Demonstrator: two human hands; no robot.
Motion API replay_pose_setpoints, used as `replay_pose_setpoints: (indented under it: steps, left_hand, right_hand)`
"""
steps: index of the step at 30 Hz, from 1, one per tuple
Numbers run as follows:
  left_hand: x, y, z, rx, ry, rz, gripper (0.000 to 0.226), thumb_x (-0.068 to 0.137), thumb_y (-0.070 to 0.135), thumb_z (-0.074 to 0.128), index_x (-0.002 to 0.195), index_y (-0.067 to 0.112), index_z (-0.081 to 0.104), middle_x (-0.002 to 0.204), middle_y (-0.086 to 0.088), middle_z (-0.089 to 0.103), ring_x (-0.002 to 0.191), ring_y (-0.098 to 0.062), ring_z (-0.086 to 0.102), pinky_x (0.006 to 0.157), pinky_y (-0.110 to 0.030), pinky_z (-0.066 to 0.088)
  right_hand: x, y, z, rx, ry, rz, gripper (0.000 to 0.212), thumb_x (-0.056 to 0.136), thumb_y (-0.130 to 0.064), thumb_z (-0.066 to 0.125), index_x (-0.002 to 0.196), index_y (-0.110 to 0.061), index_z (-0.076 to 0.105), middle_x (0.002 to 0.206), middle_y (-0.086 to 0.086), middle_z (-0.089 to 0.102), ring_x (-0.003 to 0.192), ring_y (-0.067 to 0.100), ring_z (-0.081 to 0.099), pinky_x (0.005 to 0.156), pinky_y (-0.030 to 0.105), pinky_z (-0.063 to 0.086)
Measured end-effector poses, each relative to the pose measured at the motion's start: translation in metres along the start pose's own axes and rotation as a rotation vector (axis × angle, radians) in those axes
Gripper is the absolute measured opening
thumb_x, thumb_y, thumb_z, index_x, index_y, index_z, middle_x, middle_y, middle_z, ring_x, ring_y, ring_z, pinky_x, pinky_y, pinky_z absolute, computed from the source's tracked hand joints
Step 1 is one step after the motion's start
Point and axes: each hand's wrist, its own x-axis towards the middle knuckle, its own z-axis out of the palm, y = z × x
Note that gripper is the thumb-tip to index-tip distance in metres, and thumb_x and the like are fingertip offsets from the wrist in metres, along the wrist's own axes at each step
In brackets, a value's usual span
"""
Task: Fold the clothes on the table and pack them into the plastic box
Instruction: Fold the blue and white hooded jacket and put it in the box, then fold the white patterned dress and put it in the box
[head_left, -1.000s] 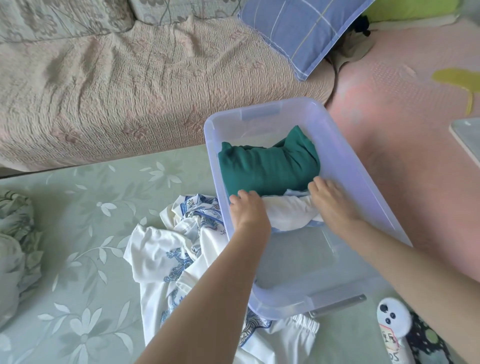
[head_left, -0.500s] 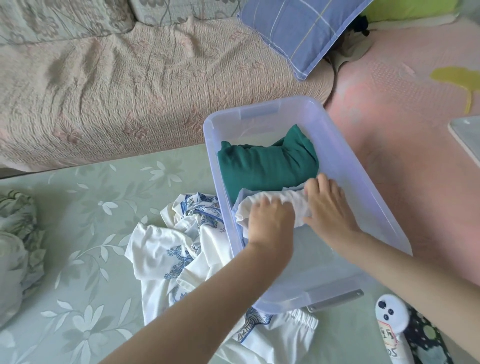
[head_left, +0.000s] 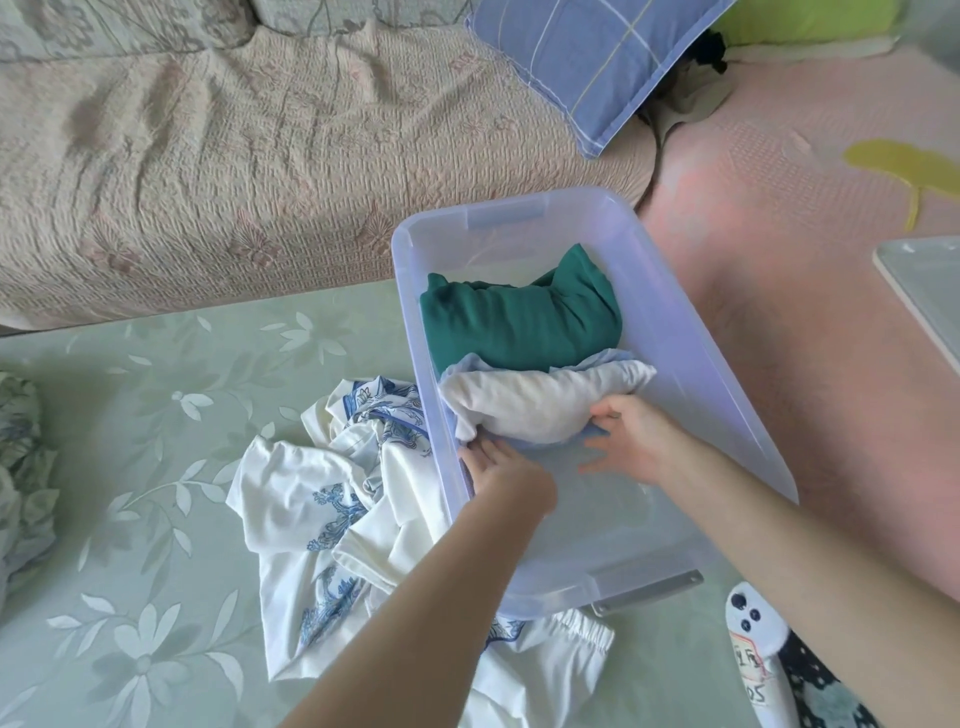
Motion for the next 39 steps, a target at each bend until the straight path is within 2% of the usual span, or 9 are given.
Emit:
replay_pose_setpoints:
  steps: [6,9,12,16,20,24,32,36,39]
  left_hand:
    - [-0.018,-0.010,0.006,-0.269,0.380,0.212,0.066,0.091,0.014,0.043,0.147,0.005,0.011,0.150,-0.020,0.014,0.141,-0.033,0.011,0.114,-0.040,0.019]
    - [-0.020,-0.015,0.004,-0.367,0.509,0.253,0.080,0.090,0.009,0.044,0.151,0.019,-0.008,0.155,-0.015,-0.011,0.143,-0.035,0.001,0.108,-0.047,0.031]
    - [-0.003,-0.015,-0.001,-0.383,0.475,0.261,0.089,0.091,0.005,0.045,0.148,0.030,-0.017,0.150,-0.015,-0.034,0.143,-0.039,-0.005,0.097,-0.044,0.045]
    - [0.018,-0.014,-0.008,-0.428,0.365,0.219,0.088,0.089,0.001,0.046,0.149,0.036,-0.009,0.151,-0.009,-0.033,0.143,-0.037,-0.013,0.092,-0.039,0.043]
    - [0.017,-0.016,-0.010,-0.430,0.328,0.230,0.084,0.091,0.004,0.047,0.149,0.033,-0.005,0.151,-0.011,-0.033,0.143,-0.039,-0.013,0.098,-0.041,0.039]
    - [0.002,-0.020,-0.007,-0.272,0.458,0.244,0.076,0.094,0.008,0.041,0.150,0.015,-0.010,0.152,-0.021,-0.025,0.143,-0.040,-0.008,0.108,-0.043,0.035]
    - [0.019,-0.017,-0.013,-0.316,0.211,0.252,0.087,0.091,-0.003,0.042,0.149,0.029,-0.014,0.150,-0.008,-0.036,0.141,-0.034,-0.024,0.108,-0.050,0.032]
    - [-0.004,-0.025,-0.026,-0.380,0.342,0.307,0.060,0.090,0.000,0.044,0.145,0.015,0.025,0.155,-0.016,0.010,0.143,-0.031,0.011,0.103,-0.040,0.037]
    - [-0.044,-0.045,-0.038,-0.567,0.621,0.386,0.040,0.092,0.003,0.043,0.129,0.014,0.053,0.130,-0.005,0.054,0.115,-0.024,0.053,0.087,-0.033,0.044]
  right_hand:
    - [-0.006,-0.002,-0.010,0.025,0.096,-0.139,0.044,0.092,-0.034,0.053,0.135,-0.026,0.048,0.125,-0.002,0.059,0.105,0.022,0.060,0.071,0.037,0.044]
    - [-0.004,-0.006,-0.009,0.095,0.081,-0.172,0.047,0.094,-0.046,0.050,0.137,-0.028,0.045,0.127,0.003,0.056,0.107,0.026,0.060,0.084,0.049,0.049]
    - [0.002,-0.011,0.000,0.055,0.058,-0.148,0.055,0.094,-0.059,0.038,0.137,-0.025,0.045,0.125,0.006,0.059,0.108,0.027,0.060,0.084,0.051,0.048]
    - [0.008,-0.011,0.006,0.026,0.025,-0.182,0.054,0.095,-0.059,0.035,0.143,-0.035,0.033,0.141,-0.003,0.048,0.115,0.021,0.055,0.095,0.054,0.044]
    - [0.002,-0.005,0.007,-0.239,0.078,-0.266,0.068,0.090,-0.042,0.058,0.146,-0.034,0.019,0.145,-0.001,0.041,0.117,0.020,0.053,0.083,0.038,0.048]
    - [-0.012,-0.002,0.006,-0.861,0.353,-0.555,0.096,0.084,-0.011,0.069,0.152,-0.017,0.002,0.158,0.013,0.006,0.144,0.024,0.017,0.105,0.033,0.031]
    - [0.000,0.007,0.022,-0.956,0.183,-0.530,0.097,0.088,-0.013,0.066,0.152,-0.019,-0.006,0.155,0.010,-0.025,0.147,0.020,0.000,0.107,0.029,0.021]
    - [-0.017,0.004,0.029,-1.102,0.341,-0.477,0.086,0.090,-0.018,0.061,0.152,-0.018,0.002,0.156,0.014,-0.021,0.145,0.029,0.013,0.104,0.037,0.033]
    - [-0.046,-0.005,0.057,-1.185,0.473,-0.682,0.063,0.092,-0.022,0.059,0.147,-0.014,0.029,0.158,0.016,-0.001,0.146,0.027,0.007,0.113,0.034,0.017]
